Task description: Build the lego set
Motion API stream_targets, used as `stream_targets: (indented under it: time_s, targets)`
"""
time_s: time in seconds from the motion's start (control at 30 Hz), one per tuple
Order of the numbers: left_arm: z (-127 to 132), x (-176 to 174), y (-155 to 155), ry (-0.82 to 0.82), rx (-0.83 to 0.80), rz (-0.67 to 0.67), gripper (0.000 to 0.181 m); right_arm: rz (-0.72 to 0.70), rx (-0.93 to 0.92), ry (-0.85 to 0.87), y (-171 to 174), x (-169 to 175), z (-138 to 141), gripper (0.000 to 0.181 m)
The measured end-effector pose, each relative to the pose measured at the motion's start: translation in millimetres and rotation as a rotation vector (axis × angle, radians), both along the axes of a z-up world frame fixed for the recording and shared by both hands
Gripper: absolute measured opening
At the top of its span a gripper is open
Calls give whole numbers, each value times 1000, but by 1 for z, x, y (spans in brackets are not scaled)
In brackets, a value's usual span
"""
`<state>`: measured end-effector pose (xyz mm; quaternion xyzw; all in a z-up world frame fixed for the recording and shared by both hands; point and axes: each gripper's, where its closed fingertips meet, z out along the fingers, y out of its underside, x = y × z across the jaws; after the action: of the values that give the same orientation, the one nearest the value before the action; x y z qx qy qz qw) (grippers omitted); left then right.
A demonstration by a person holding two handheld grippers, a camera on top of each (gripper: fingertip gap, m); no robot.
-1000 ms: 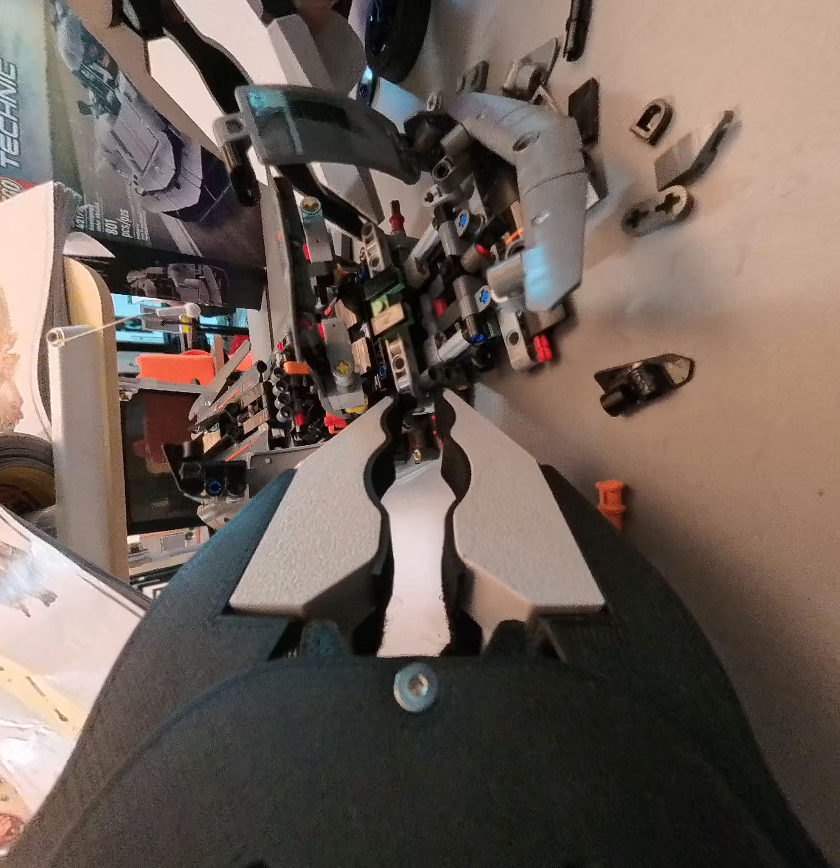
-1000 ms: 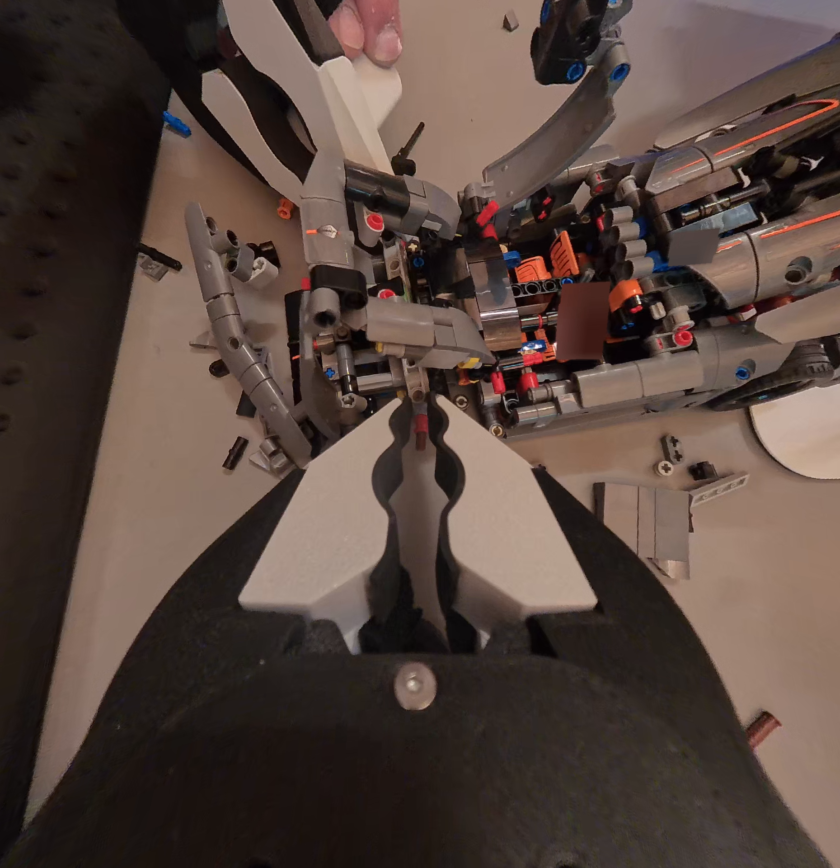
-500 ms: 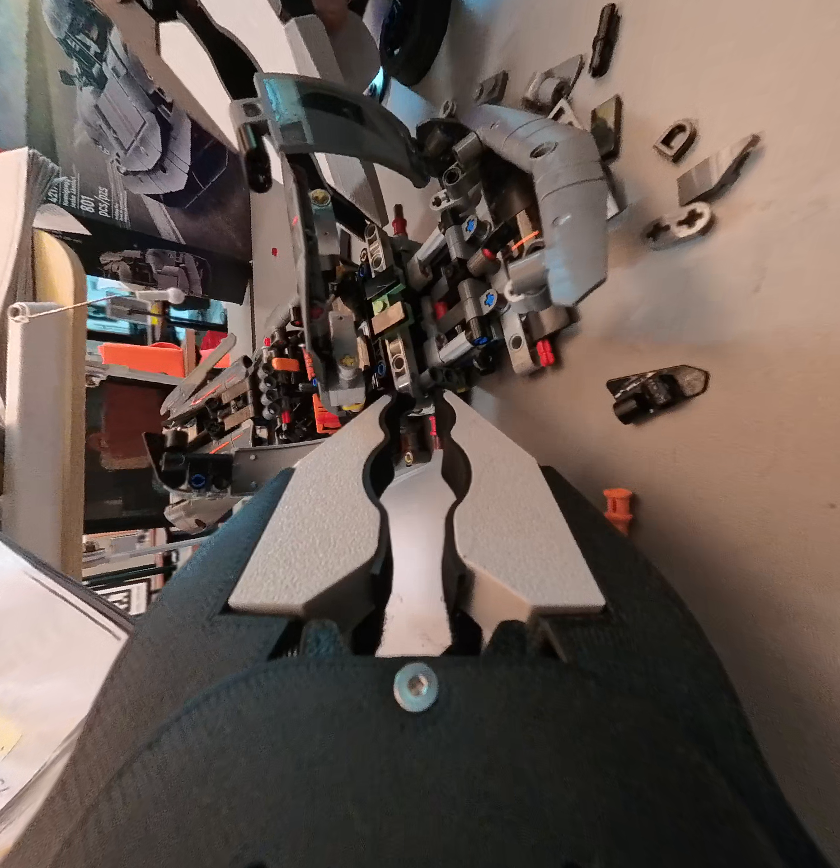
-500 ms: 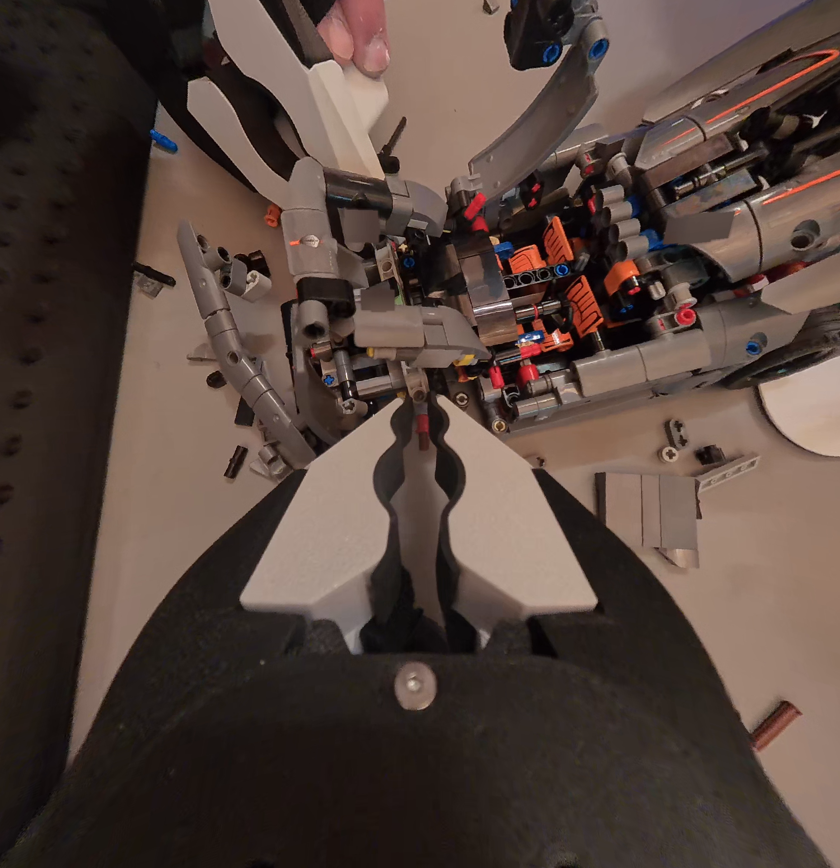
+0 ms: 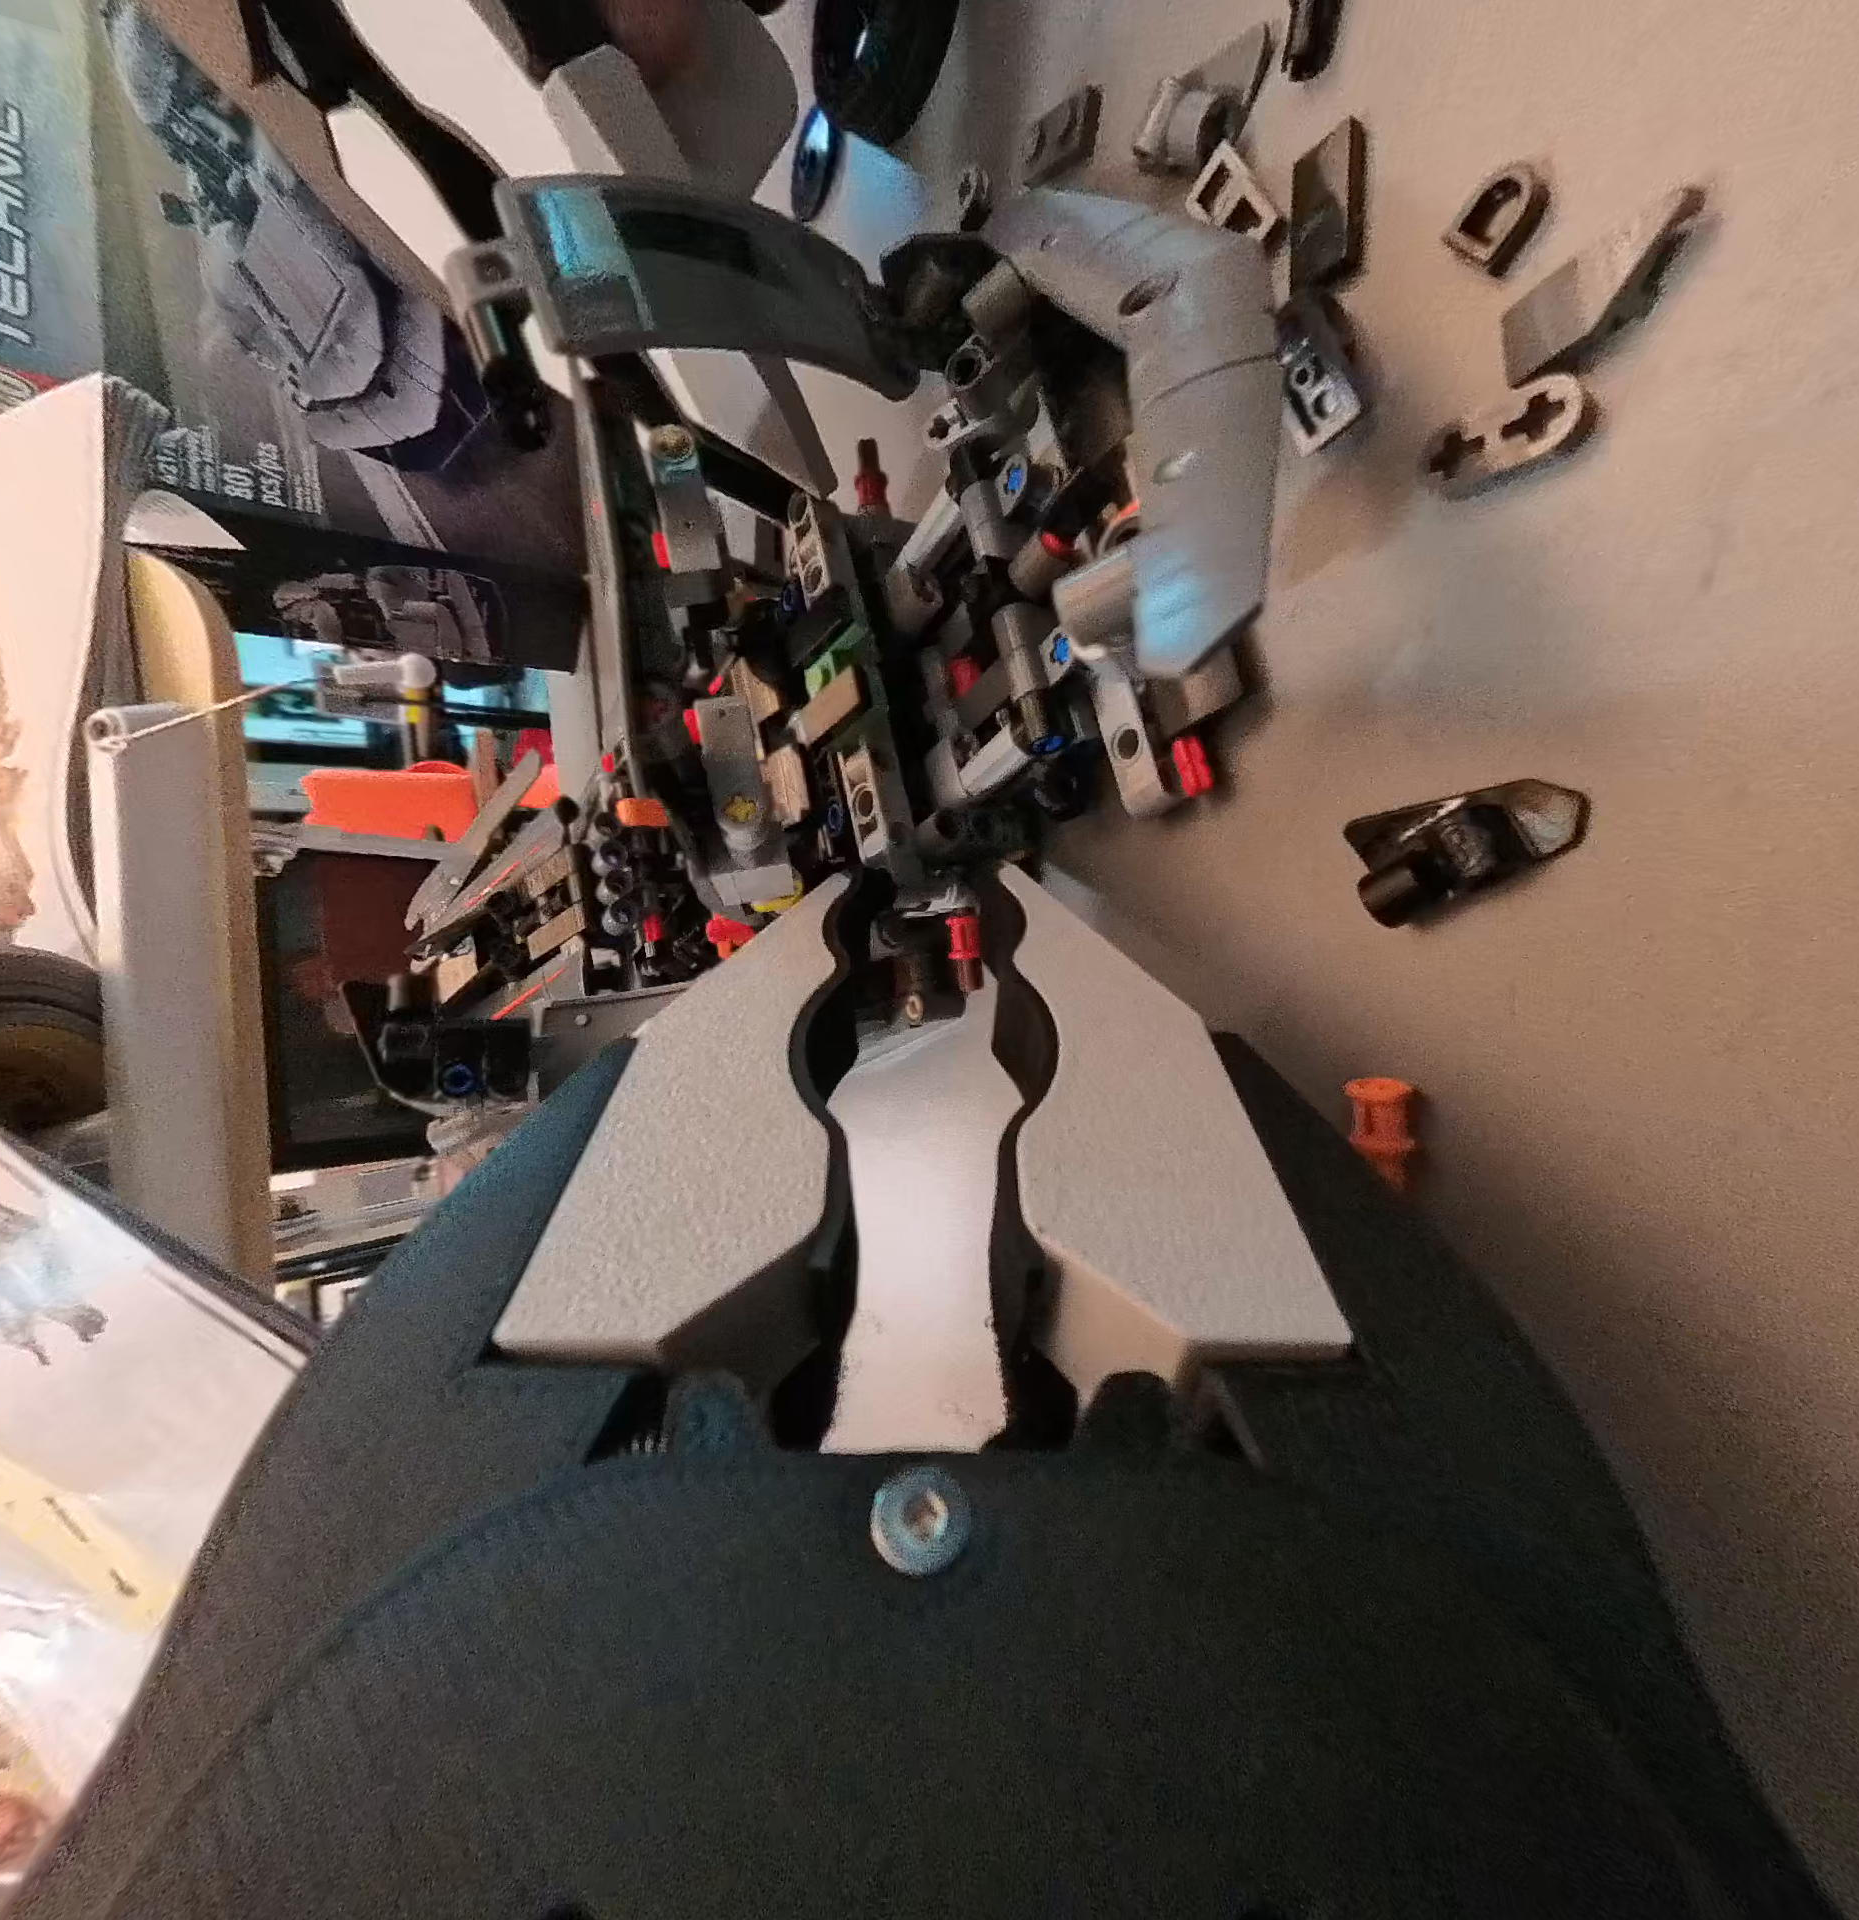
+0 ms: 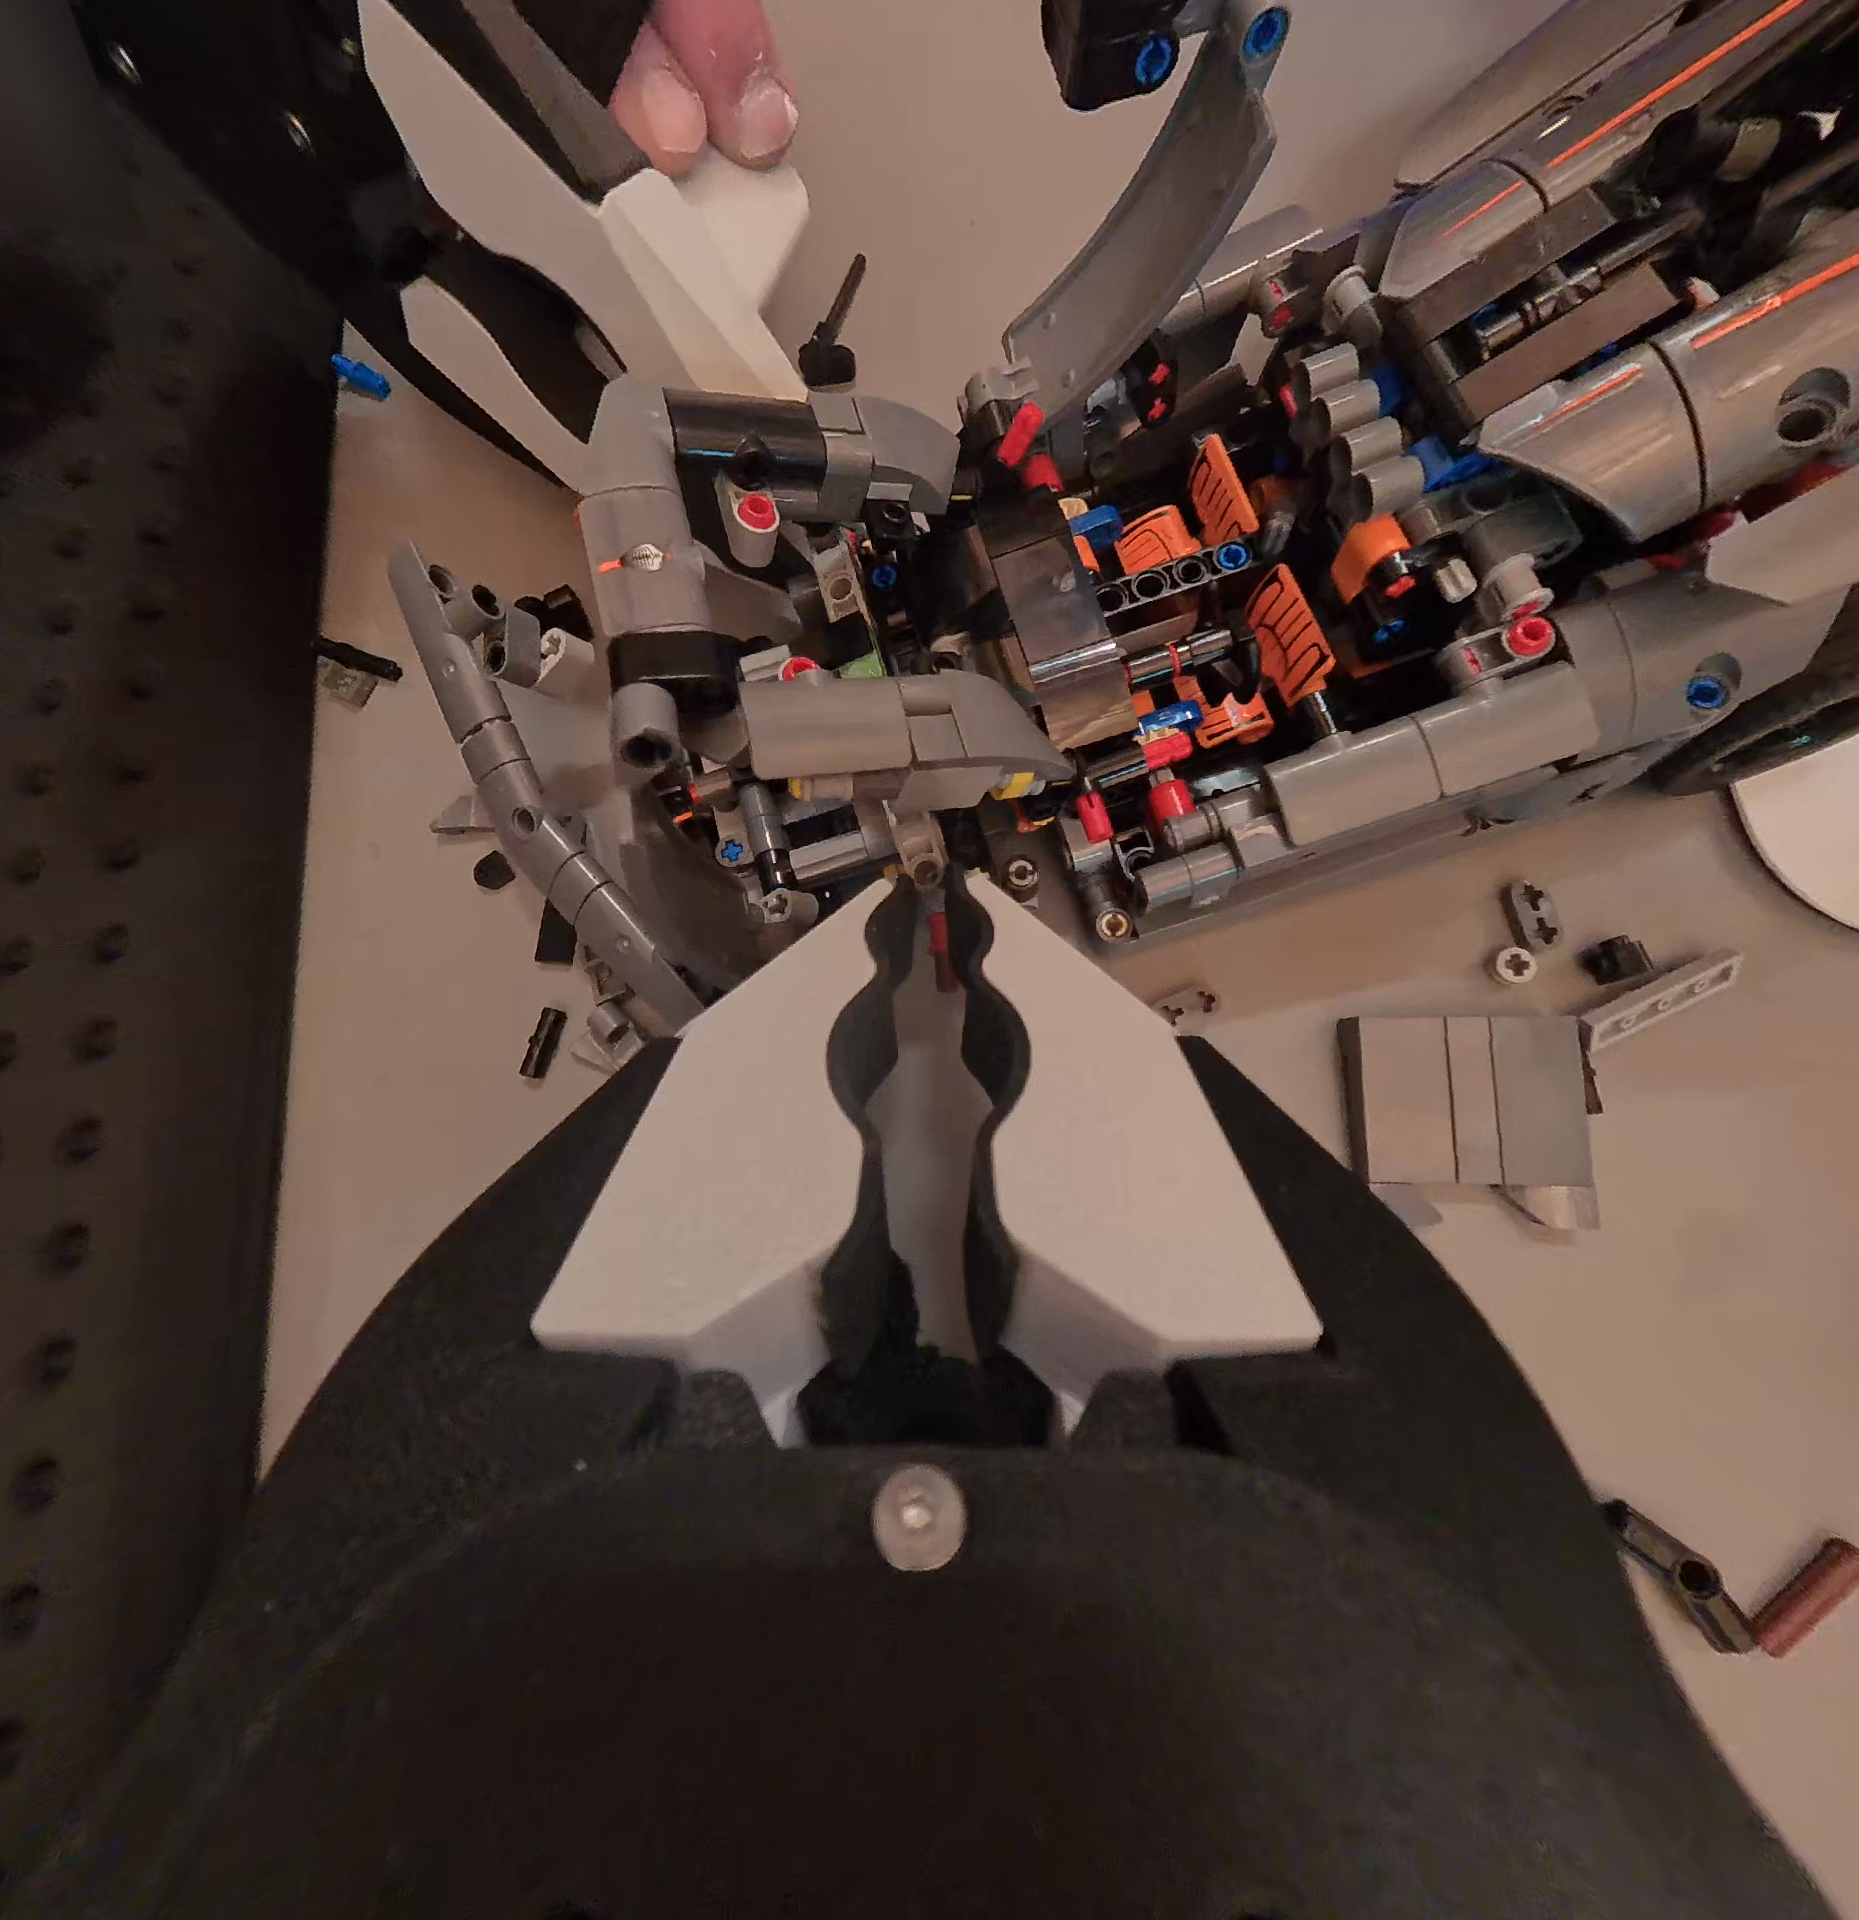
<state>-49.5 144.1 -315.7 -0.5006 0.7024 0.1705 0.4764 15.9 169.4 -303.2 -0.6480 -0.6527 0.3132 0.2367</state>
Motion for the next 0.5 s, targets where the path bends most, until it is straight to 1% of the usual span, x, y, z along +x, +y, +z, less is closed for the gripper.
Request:
stream_targets:
  time_s: [0.23, 0.43, 0.5]
  targets:
    - [-2, -1, 1, 18, 47, -5, 22, -4, -1, 0, 0, 0, 0, 4]
    - [-2, -1, 4, 9, 35, 17, 22, -25, -8, -5, 4, 0, 1, 3]
    - [-3, -1, 5, -18, 6, 15, 22, -33, -6, -13, 5, 0, 1, 3]
